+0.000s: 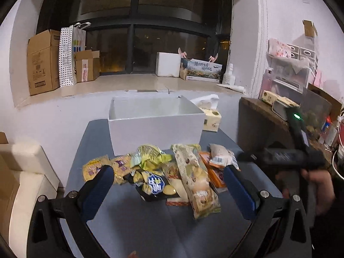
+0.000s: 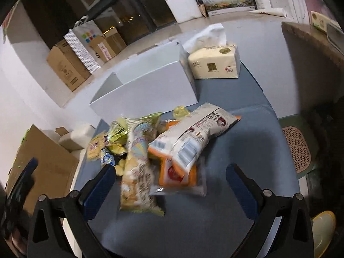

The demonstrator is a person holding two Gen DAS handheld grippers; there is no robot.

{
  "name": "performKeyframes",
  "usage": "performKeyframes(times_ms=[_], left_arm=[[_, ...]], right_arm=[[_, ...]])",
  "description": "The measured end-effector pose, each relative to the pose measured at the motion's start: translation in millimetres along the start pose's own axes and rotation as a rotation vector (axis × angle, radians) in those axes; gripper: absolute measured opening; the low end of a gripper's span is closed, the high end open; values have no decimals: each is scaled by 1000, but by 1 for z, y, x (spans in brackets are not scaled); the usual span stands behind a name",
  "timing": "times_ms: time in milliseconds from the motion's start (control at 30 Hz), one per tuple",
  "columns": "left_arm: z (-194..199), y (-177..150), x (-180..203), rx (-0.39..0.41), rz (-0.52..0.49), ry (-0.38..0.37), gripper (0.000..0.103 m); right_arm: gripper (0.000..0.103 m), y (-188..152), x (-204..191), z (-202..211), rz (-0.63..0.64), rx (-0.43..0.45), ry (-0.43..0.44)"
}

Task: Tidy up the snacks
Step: 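Grasp the white-and-red noodle bag with the right tool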

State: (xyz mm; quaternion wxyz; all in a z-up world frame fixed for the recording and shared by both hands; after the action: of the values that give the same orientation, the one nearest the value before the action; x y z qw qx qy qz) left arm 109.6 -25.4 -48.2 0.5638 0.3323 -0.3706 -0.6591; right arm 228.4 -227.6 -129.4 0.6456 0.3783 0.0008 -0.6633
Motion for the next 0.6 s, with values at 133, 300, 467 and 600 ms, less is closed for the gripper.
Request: performKeyframes(times_ms=[133, 300, 467, 600], left_arm=[[-6, -4, 11, -21, -26, -27, 103], [-12, -9, 16, -39, -37, -32, 103], [-21, -13, 22, -62, -33, -66, 103], [-30, -16, 24, -86, -29, -82, 103]], right_arm=[[103, 23, 15, -36, -113, -54, 22], [103, 43, 30, -81, -194, -116, -22], [103, 43, 41, -113, -276, -201, -9], [73, 46, 45, -109, -275, -173, -36]])
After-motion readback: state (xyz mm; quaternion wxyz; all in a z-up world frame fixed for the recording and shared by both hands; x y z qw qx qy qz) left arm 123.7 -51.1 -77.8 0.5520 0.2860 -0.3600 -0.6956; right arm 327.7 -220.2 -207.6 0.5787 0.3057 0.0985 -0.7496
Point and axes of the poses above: each gripper's, at about its wrist camera, not at the fingertips, and z roughly against the way its jaws point, x to its right, y to its top, the point moved 7 cm from there along -z, roughly the way its jaws point, and after that the axes turned 8 degrees about -z, right-handed, at the moved point
